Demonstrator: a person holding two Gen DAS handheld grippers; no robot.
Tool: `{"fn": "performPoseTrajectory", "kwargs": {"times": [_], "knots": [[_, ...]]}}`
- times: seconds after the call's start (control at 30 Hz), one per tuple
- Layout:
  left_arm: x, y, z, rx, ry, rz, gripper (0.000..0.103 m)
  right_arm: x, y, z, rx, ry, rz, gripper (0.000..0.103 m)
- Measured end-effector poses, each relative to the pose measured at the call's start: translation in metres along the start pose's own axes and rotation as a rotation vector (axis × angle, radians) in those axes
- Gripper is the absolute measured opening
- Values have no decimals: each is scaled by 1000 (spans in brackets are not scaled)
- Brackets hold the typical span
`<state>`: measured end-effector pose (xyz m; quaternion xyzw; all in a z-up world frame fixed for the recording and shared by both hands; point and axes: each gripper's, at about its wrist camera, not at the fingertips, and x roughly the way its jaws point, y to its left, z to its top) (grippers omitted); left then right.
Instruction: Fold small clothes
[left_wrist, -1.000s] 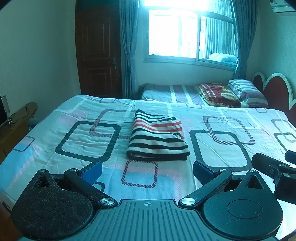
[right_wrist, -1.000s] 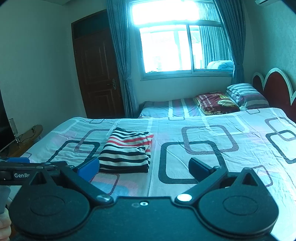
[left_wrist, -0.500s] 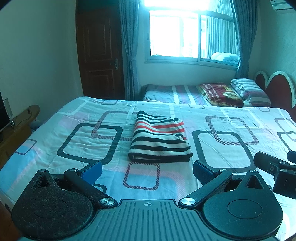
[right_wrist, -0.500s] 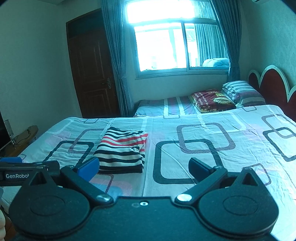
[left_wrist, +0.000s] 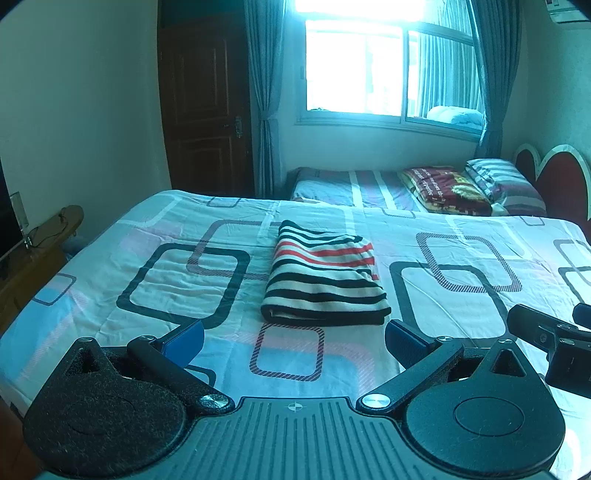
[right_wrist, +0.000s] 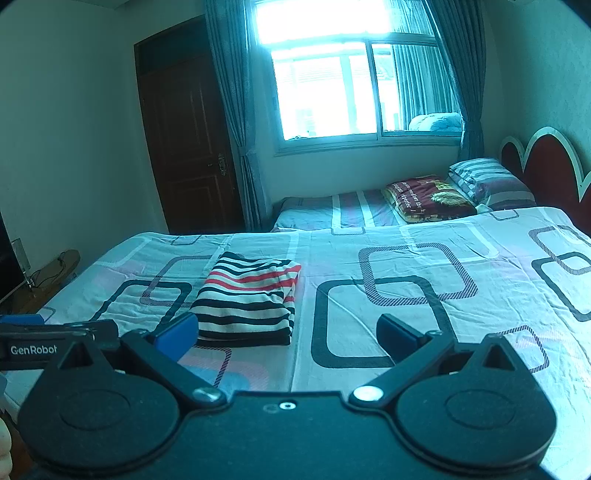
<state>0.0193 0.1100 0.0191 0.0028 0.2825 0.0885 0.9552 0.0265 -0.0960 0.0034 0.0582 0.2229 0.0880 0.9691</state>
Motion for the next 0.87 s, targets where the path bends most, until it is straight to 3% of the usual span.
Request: {"fn": "performPoseTrajectory", "kwargs": {"times": [0.63,0.87], "knots": [[10,1,0,-1,18,-11,103,5,-1,0,-4,12,1,102],[13,-6,0,38,-32,-58,103,12,-1,-2,-12,22,2,102]]}}
